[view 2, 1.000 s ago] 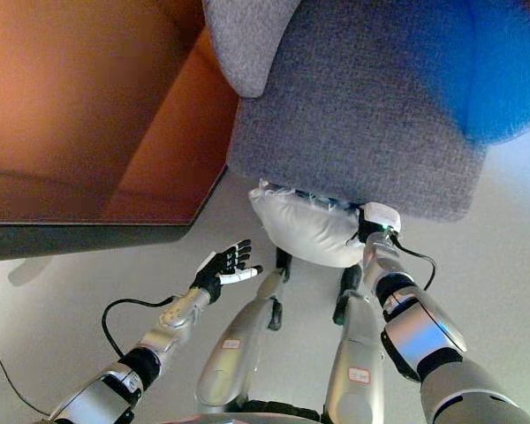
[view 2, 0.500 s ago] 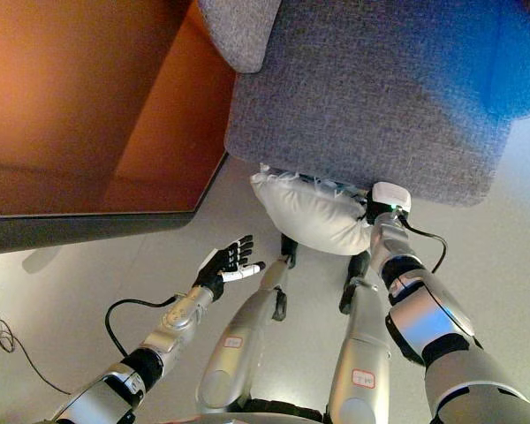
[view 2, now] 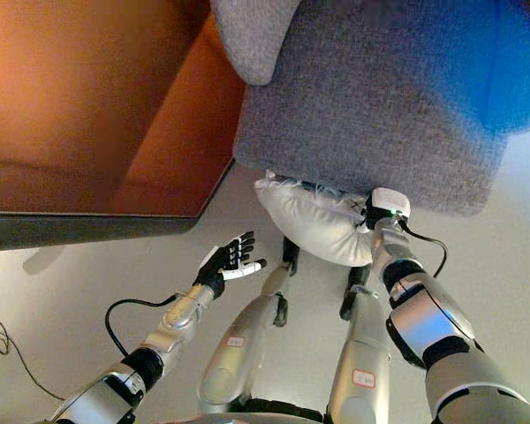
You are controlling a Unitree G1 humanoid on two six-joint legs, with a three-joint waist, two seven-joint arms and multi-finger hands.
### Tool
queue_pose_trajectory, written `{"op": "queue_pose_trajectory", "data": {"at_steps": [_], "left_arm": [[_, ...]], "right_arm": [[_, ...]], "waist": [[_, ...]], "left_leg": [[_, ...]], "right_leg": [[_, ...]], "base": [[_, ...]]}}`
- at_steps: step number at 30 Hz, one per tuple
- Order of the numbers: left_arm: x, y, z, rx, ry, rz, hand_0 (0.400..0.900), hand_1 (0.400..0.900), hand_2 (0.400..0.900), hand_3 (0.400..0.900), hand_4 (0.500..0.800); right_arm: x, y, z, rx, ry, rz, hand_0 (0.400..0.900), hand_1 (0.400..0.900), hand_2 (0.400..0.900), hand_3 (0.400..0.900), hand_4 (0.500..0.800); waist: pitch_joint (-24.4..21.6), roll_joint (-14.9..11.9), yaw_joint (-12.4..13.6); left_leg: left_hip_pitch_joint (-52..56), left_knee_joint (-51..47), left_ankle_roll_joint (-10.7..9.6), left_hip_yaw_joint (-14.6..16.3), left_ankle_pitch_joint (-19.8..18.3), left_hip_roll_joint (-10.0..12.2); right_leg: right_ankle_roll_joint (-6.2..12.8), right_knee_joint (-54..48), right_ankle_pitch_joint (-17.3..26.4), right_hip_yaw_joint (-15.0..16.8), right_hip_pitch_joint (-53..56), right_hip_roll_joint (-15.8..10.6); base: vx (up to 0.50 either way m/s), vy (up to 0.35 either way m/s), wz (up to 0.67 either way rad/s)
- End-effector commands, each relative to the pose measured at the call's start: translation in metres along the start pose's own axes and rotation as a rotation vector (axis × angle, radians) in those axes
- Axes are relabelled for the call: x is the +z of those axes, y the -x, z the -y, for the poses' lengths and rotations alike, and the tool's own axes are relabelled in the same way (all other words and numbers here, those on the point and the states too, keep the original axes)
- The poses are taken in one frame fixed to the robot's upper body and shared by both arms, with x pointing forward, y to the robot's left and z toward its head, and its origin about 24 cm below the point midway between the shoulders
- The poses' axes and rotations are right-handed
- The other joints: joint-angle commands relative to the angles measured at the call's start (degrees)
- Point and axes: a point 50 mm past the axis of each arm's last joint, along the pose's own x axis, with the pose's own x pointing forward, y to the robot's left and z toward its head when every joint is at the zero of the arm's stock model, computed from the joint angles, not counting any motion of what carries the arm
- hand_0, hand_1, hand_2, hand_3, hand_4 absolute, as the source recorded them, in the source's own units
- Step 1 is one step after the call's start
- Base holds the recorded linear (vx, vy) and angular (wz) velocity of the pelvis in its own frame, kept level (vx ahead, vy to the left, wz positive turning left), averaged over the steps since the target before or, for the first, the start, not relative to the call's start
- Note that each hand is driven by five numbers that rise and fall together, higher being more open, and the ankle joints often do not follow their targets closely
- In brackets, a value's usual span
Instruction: Pick up the pillow and put it on the sofa.
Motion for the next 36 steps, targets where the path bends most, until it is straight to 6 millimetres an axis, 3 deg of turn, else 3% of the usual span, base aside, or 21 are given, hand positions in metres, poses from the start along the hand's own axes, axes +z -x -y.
{"op": "queue_pose_trajectory", "data": {"at_steps": [1, 10, 18, 25, 31, 36], "left_arm": [[0.000, 0.005, -0.020, 0.035, -0.004, 0.003, 0.900, 0.900, 0.900, 0.900, 0.800], [-0.038, 0.040, -0.049, 0.111, -0.041, -0.187, 0.900, 0.900, 0.900, 0.900, 0.800], [-0.076, 0.087, -0.060, 0.183, -0.032, -0.334, 0.900, 0.900, 0.900, 0.900, 0.800], [-0.091, 0.108, -0.065, 0.214, -0.007, -0.402, 0.900, 0.900, 0.900, 0.900, 0.800], [-0.096, 0.114, -0.069, 0.235, 0.009, -0.424, 0.900, 0.900, 0.900, 0.900, 0.800], [-0.096, 0.114, -0.071, 0.235, 0.008, -0.431, 0.900, 0.900, 0.900, 0.900, 0.800]], "right_arm": [[0.004, -0.004, 0.027, -0.117, -0.041, 0.090, 0.400, 0.400, 0.400, 0.400, 0.500], [0.005, 0.025, -0.012, -0.031, -0.096, 0.250, 0.400, 0.400, 0.400, 0.400, 0.500], [-0.014, 0.067, -0.030, 0.028, -0.102, 0.372, 0.400, 0.400, 0.400, 0.400, 0.500], [-0.030, 0.072, 0.010, -0.039, -0.089, 0.396, 0.400, 0.400, 0.400, 0.400, 0.500], [-0.038, 0.062, 0.058, -0.153, -0.066, 0.371, 0.400, 0.400, 0.400, 0.400, 0.500], [-0.032, 0.051, 0.106, -0.277, -0.056, 0.335, 0.400, 0.400, 0.400, 0.400, 0.500]], "waist": [[-3.25, -4.43, 0.56], [-11.50, -12.26, -0.09], [-18.45, -16.02, -1.83], [-21.18, -16.74, -2.35], [-22.59, -17.05, -2.13], [-23.22, -17.41, -1.05]], "left_leg": [[5.00, 2.27, -1.22, 2.39, -10.78, -0.98], [17.34, -0.92, -1.91, 3.08, -13.14, 1.71], [26.10, -2.11, -1.68, 3.77, -14.91, 2.85], [30.24, -2.27, -1.77, 4.31, -15.99, 3.37], [31.68, -2.37, -2.06, 4.19, -16.41, 3.61], [31.94, -2.43, -2.55, 3.55, -16.45, 3.97]], "right_leg": [[5.88, -20.84, 11.60, 0.47, 8.45, -0.26], [6.68, -26.68, 10.86, 0.50, 23.17, 2.18], [6.47, -29.13, 10.18, 1.71, 32.49, 4.38], [6.01, -29.82, 9.13, 2.10, 36.90, 5.02], [5.71, -30.41, 8.57, 2.11, 38.80, 5.34], [5.44, -31.06, 8.29, 1.13, 39.94, 5.37]], "base": [[0.03, -0.095, -0.11], [0.11, -0.091, -0.13], [0.12, -0.055, -0.13], [0.05, -0.007, -0.06], [0.01, -0.004, 0.01], [0.00, -0.015, 0.12]]}}
